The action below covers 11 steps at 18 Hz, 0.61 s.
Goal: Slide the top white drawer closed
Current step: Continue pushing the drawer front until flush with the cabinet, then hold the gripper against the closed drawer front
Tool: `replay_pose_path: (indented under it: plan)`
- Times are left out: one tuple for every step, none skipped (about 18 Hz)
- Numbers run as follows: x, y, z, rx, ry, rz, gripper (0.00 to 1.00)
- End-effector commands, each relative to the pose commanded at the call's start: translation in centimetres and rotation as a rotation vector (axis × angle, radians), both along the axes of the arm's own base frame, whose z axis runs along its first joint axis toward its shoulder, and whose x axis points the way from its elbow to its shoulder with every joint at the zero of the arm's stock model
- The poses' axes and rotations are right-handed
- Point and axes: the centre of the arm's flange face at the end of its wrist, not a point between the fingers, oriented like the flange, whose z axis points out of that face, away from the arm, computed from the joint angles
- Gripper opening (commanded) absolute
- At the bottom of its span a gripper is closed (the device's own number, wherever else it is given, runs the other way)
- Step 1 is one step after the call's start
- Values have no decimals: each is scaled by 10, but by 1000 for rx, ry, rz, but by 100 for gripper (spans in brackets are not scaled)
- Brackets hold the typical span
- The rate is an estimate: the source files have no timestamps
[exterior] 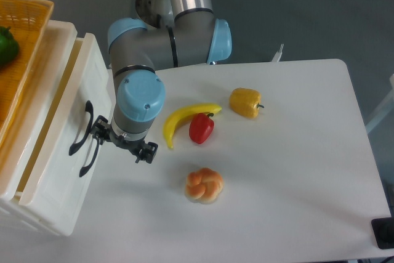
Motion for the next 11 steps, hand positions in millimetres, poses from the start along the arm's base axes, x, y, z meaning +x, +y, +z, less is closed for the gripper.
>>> replay_pose_path:
  plan:
    - [0, 0, 0, 0, 0, 1, 100]
    - [1, 0, 0, 0, 0, 0, 100]
    - [3, 1, 0, -1, 1, -3, 100]
    - [3, 1, 0, -1, 1, -3, 100]
    - [3, 1, 0, 0, 0, -3, 100]
    - [3, 1, 0, 0, -1, -3, 100]
    - [3, 1, -1, -1, -2, -3, 100]
    - [4, 2, -1, 0, -3, -4, 100]
    - [4, 2, -1, -1, -4, -4, 100]
    - [4, 2, -1, 1, -5, -4, 100]
    - [4, 2, -1, 0, -6, -4, 100]
